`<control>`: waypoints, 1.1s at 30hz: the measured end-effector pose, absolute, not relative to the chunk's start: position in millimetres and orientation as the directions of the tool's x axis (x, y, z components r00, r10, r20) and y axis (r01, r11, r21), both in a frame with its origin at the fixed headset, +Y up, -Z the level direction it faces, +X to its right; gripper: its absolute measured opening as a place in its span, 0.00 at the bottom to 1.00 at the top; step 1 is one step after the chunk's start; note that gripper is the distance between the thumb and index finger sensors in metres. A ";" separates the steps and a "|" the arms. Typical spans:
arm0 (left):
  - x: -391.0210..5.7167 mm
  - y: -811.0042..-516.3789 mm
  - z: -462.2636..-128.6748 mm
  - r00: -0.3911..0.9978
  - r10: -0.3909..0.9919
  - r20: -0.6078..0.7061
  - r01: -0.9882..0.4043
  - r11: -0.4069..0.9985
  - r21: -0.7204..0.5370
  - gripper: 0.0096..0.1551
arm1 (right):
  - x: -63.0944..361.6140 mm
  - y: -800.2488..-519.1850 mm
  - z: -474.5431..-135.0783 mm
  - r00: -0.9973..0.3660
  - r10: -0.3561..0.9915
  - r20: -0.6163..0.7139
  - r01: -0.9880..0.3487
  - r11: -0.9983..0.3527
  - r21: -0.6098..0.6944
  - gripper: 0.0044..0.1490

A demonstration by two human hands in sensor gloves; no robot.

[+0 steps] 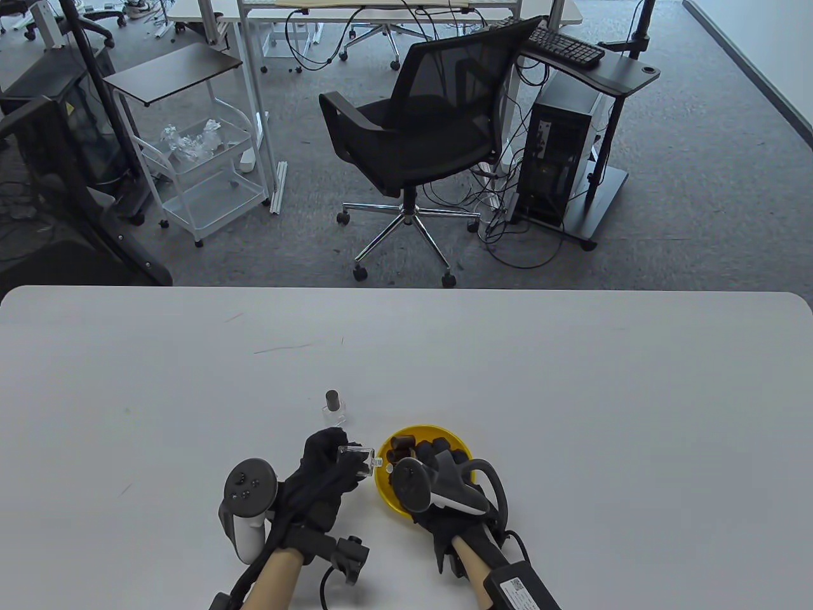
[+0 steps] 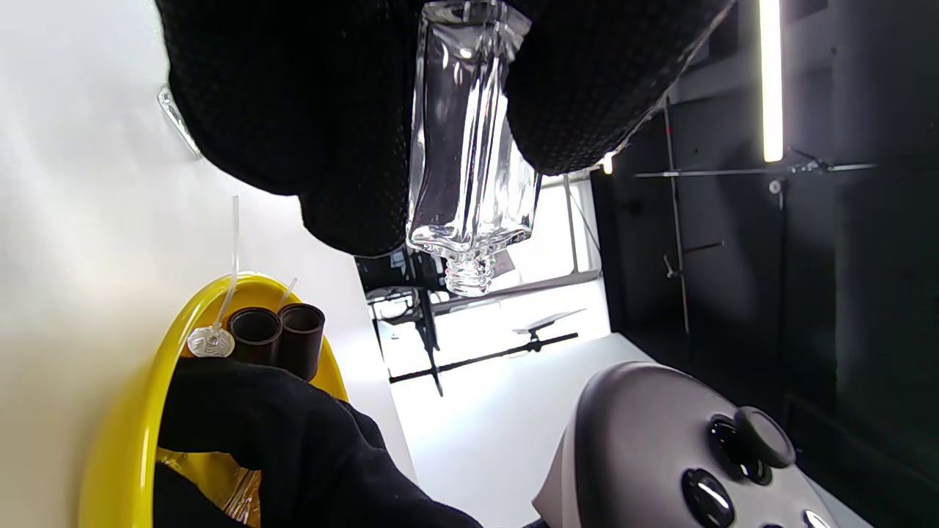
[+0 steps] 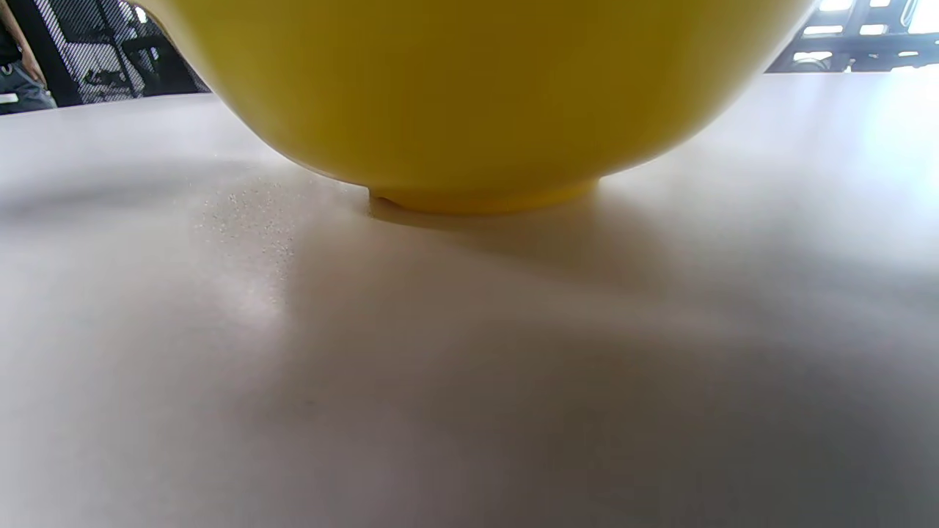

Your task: Assemble perfume bottles from components

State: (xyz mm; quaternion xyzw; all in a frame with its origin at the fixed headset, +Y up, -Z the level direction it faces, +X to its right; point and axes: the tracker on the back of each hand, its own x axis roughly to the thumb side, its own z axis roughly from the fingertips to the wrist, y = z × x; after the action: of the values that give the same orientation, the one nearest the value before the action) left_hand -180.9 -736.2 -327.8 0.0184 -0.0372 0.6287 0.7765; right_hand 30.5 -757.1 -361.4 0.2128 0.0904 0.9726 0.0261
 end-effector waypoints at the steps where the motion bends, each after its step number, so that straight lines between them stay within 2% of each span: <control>1: -181.1 -736.4 -327.8 0.208 0.975 0.081 -0.977 0.210 -0.017 0.32 | 30.2 -756.9 -362.4 -0.911 0.087 0.404 -0.009 -0.981 0.192 0.30; 13: -180.7 -739.1 -328.3 0.223 0.973 0.065 -0.974 0.224 -0.018 0.32 | 26.1 -755.4 -362.4 -0.919 0.036 0.393 0.035 -0.985 0.171 0.36; 19: -180.2 -739.9 -328.3 0.231 0.971 0.065 -0.972 0.233 -0.020 0.32 | 21.3 -752.1 -364.2 -0.908 -0.061 0.416 0.122 -0.985 0.121 0.39; 33: -178.6 -741.2 -328.4 0.232 0.970 0.072 -0.972 0.234 -0.029 0.32 | 19.5 -754.4 -365.3 -0.895 -0.014 0.445 0.088 -0.985 0.146 0.37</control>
State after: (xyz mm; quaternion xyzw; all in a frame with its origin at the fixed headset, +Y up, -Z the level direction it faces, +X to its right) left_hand -178.6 -741.2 -328.4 0.0110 -0.0372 0.6186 0.7848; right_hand 19.5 -754.4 -365.3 0.2273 0.0813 0.9701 -0.0263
